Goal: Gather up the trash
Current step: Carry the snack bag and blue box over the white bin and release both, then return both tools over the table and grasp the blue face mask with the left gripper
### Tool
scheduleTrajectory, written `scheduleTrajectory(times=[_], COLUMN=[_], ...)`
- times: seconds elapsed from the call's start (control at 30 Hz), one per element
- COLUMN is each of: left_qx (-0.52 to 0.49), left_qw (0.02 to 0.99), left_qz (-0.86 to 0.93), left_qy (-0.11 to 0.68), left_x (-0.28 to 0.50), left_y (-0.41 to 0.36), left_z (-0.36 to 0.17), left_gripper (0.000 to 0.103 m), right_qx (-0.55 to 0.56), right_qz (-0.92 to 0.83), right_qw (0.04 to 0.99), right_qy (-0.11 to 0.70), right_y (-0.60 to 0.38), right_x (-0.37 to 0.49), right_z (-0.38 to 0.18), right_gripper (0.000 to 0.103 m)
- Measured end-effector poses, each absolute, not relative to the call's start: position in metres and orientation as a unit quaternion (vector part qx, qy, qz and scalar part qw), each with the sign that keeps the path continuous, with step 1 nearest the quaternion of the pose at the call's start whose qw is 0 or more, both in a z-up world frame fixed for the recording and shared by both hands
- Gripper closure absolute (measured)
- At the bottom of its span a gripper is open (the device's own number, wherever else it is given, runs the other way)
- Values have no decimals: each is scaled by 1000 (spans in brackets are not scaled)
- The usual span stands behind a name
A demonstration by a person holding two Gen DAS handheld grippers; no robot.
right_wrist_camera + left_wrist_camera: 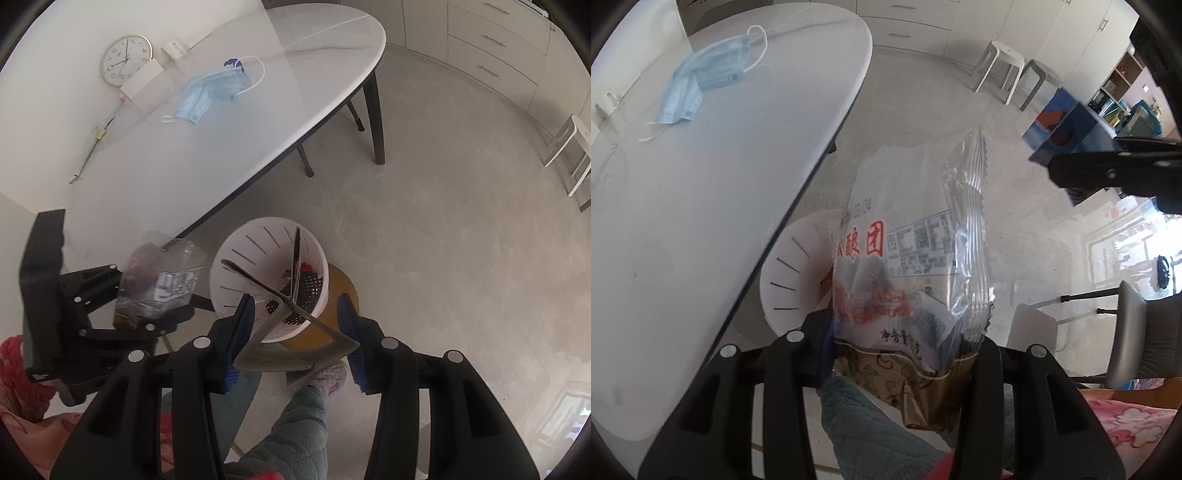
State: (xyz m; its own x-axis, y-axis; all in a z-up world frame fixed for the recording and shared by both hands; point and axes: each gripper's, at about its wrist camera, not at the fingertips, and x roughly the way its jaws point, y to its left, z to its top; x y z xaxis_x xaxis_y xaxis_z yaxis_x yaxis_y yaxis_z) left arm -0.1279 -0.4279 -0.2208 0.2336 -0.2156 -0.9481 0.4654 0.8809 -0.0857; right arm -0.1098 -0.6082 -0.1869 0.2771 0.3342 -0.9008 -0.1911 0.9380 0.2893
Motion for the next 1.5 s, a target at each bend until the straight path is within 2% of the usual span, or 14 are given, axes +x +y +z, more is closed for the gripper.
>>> scheduleTrajectory(times=[0.2,0.43,0.63,0.8,0.93,1.07,1.13,1.2,1.23,1.43,1.5], left_qx=[125,137,148,150,148,141,140,141,140,112,109], left_qw=[784,784,787,786,788,798,802,805,808,825,831], left_qz=[-196,-181,-181,-191,-212,-216,-213,-203,-194,-139,-121], left_qy=[576,577,571,568,559,544,540,539,538,536,532], left_x=[-114,-109,-110,-112,-127,-150,-159,-161,-163,-154,-150], left_y=[-445,-448,-447,-441,-430,-409,-401,-396,-393,-363,-352], left_z=[-268,-282,-275,-269,-242,-204,-189,-176,-170,-142,-132], left_gripper=[58,45,32,31,31,21,20,20,19,18,17], right_qx=[66,76,78,77,74,73,75,72,70,81,73], right_qz=[167,178,182,188,207,237,250,258,257,249,240], right_qw=[788,781,779,776,765,751,747,743,743,747,761], right_qy=[590,594,596,597,605,612,611,613,614,611,598], right_y=[-615,-609,-610,-604,-590,-567,-555,-543,-539,-534,-534], right_x=[-108,-99,-96,-93,-90,-85,-83,-81,-80,-79,-80], right_z=[-217,-244,-250,-256,-273,-296,-306,-316,-318,-301,-277], right_gripper=[56,56,56,55,55,54,50,32,29,24,19])
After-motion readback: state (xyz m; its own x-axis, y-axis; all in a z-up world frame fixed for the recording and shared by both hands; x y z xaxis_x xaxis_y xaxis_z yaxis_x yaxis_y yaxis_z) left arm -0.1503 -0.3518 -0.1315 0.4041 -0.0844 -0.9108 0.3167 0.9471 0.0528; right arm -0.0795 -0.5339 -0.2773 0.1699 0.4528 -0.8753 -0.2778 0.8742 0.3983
